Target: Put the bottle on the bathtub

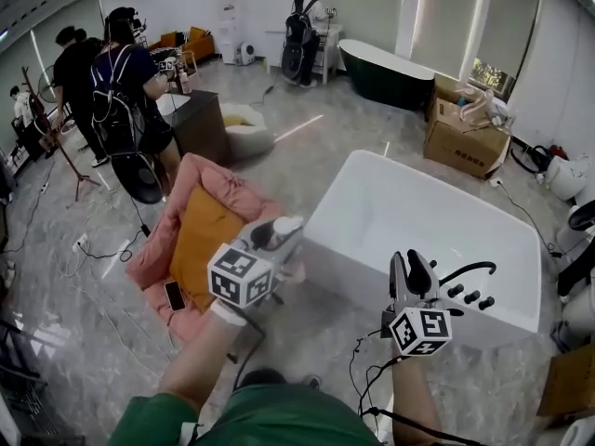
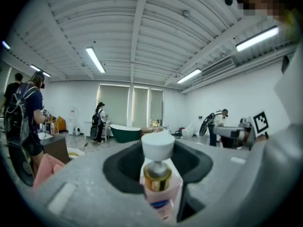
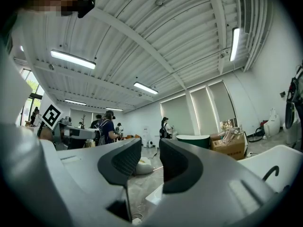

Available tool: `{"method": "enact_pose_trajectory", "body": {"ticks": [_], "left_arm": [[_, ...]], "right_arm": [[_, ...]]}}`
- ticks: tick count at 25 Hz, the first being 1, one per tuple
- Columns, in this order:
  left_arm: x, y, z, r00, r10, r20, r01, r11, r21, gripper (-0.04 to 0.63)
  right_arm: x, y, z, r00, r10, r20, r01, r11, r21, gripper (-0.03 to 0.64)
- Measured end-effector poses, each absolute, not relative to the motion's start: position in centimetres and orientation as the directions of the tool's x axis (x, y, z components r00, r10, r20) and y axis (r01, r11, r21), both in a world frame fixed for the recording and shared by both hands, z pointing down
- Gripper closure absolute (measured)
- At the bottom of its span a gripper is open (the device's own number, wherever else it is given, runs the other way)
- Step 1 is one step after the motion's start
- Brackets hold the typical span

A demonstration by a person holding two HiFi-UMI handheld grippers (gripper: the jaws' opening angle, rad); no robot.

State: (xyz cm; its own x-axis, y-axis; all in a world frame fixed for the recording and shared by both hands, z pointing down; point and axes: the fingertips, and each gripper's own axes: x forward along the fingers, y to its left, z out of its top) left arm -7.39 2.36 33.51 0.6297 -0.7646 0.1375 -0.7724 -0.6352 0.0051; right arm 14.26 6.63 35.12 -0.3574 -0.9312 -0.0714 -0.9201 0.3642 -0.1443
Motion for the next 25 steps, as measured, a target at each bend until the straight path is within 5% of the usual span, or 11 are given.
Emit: {"method": "enact_pose_trajectory", "body": {"ticks": [25], "left_arm": [[-6.7, -22.6, 40.0, 0.743, -0.648, 0.17, -0.656, -0.755, -0.012, 0.43]], "right_arm": [[13.8, -16.7, 37.5, -0.224, -0.974, 0.032, -0.968, 0.219, -0.125, 0.509]]}}
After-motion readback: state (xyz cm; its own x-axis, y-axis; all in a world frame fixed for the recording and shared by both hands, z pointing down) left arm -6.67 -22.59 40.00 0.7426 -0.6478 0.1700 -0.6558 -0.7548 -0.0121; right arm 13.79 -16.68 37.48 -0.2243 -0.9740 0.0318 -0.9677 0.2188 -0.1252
